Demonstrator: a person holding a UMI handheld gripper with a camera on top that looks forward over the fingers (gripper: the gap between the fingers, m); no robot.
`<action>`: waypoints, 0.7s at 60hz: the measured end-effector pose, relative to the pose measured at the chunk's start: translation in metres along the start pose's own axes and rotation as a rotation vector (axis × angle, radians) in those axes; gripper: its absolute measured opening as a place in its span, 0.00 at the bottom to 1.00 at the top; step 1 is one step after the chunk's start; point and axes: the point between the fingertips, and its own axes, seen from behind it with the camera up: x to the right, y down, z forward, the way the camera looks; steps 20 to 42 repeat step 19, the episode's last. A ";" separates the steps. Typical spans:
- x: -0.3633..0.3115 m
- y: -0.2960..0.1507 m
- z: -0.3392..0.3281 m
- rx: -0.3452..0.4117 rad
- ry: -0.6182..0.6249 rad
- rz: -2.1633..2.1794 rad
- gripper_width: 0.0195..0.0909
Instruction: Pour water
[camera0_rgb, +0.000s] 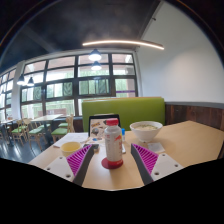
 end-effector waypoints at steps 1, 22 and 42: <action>-0.004 -0.001 -0.019 0.002 0.004 -0.005 0.88; -0.077 -0.002 -0.184 0.056 -0.044 0.008 0.88; -0.077 -0.002 -0.184 0.056 -0.044 0.008 0.88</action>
